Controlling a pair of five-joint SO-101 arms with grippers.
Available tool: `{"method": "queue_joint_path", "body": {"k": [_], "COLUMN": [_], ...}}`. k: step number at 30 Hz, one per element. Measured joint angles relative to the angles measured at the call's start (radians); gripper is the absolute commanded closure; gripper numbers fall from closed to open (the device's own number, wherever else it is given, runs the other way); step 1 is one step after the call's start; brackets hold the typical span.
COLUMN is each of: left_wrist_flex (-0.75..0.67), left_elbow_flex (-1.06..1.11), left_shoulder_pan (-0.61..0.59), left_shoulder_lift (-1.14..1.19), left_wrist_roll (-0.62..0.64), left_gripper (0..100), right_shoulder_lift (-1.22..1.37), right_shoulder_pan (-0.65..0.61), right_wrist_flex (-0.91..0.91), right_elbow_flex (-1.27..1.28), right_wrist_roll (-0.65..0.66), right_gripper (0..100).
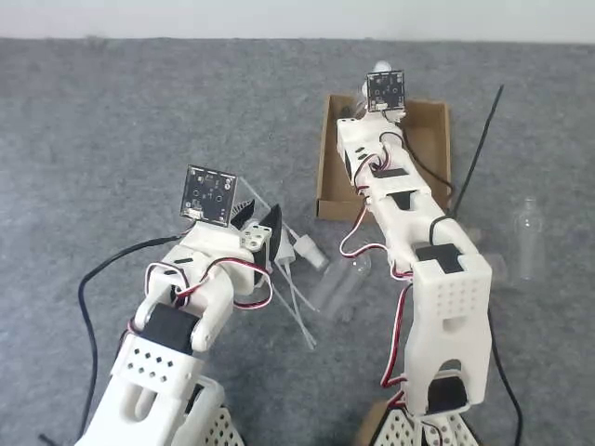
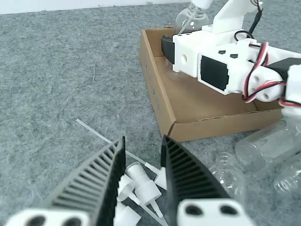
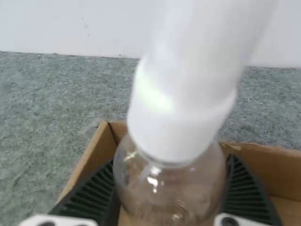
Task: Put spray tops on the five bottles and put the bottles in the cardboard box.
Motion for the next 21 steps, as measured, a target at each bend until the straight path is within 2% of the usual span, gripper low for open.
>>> {"method": "queue_joint_path", "body": {"k": [16,21], "left_wrist_flex": [0.000,0.000], "left_elbow_flex": [0.000,0.000], "left_shoulder_pan": [0.000,0.000], "left_shoulder_lift": [0.000,0.000], "left_wrist_roll": [0.000,0.000], "left_gripper": [89,89], "right_shoulder_lift": [-0.124,-0.276], "right_shoulder_pan": [0.000,0.002], "right_wrist_flex": [0.009,0.150], "right_elbow_flex": [0.000,0.000], "right_wrist_roll": [-0.002,-0.002], "right_gripper": [73.8,73.8]}}
